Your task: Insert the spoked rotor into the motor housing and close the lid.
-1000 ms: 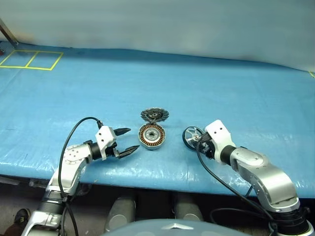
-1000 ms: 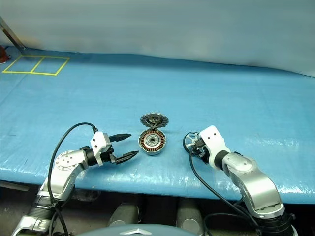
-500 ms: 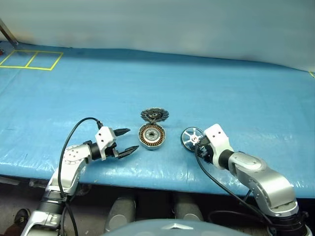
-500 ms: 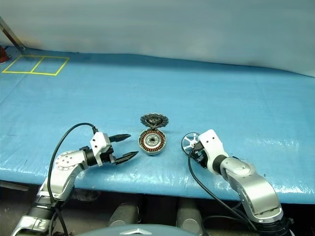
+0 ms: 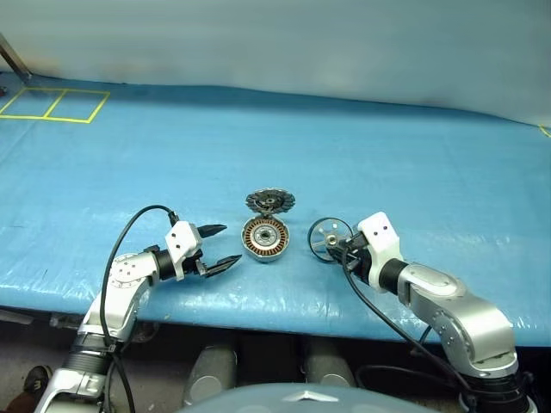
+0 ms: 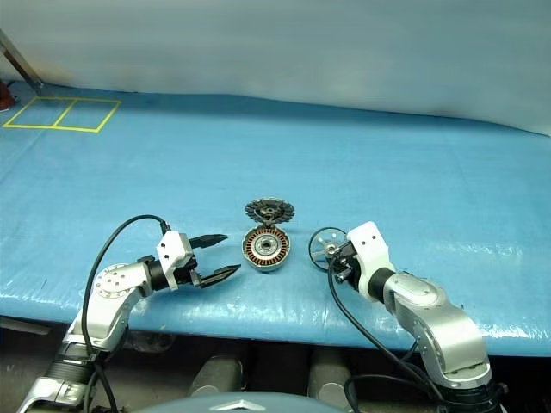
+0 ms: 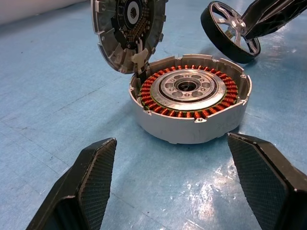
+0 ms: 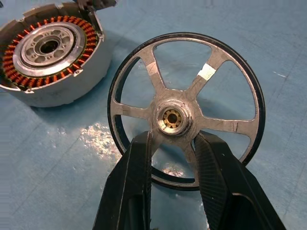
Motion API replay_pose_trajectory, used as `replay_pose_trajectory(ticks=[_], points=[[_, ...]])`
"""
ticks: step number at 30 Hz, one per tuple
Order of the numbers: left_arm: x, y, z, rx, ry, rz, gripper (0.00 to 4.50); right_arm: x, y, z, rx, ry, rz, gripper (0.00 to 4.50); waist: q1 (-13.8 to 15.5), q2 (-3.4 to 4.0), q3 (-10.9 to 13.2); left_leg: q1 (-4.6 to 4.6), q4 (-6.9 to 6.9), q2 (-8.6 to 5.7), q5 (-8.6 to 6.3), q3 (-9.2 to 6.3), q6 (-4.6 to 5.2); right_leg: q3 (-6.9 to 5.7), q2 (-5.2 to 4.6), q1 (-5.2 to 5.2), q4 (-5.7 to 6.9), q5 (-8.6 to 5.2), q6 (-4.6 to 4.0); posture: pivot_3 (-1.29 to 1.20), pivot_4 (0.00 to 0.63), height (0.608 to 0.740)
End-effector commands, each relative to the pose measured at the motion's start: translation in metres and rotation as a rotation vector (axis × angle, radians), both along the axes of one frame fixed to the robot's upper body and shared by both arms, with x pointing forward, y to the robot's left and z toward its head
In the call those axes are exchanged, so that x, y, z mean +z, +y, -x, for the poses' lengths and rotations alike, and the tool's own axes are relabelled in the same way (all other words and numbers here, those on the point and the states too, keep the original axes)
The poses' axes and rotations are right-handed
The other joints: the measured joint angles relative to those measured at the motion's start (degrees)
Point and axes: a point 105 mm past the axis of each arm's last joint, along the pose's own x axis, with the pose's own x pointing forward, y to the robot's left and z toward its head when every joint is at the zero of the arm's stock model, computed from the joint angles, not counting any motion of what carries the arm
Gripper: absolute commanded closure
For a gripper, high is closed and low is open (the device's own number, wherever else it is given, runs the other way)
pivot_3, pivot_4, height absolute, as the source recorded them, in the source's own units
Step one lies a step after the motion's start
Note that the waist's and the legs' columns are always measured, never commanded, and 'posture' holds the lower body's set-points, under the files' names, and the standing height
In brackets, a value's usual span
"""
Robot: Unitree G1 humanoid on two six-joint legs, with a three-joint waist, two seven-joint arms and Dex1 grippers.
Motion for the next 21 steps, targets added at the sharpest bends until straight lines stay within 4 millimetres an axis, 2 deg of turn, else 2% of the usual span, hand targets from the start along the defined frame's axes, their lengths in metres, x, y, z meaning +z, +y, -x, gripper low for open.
replay_pose_trajectory(ticks=[1,9,17,21], points=[[0.005,0.002,-0.001,-0.001,-0.016,0.002,0.47,0.025,0.013,0.005,0.083,-0.080,-0.149,3.42,0.0,0.00,0.0,0.00,0.00,0.00,0.00,0.00,0.00,0.00,0.00,0.00,0.00,0.00,0.00,0.00,0.150,0.740],[0.006,0.003,-0.001,-0.006,-0.007,0.014,0.47,0.030,0.033,0.015,0.205,-0.061,-0.319,3.42,-0.1,0.01,0.0,0.02,0.00,0.00,0.00,0.00,0.00,0.00,0.00,0.01,0.01,0.00,0.00,0.00,0.150,0.740],[0.009,-0.001,0.001,-0.025,-0.009,0.043,0.47,0.031,0.065,0.005,0.315,-0.027,-0.419,3.42,-0.2,0.01,0.0,0.04,0.00,0.01,0.00,0.00,0.00,0.00,0.01,0.01,0.02,0.00,0.00,0.00,0.150,0.740],[0.009,-0.001,0.001,-0.037,-0.013,0.045,0.47,0.028,0.073,0.001,0.357,-0.010,-0.422,3.42,-0.1,0.01,0.0,0.01,-0.02,-0.01,0.00,-0.01,0.00,0.00,0.01,0.00,0.00,0.00,-0.01,0.00,0.150,0.740]])
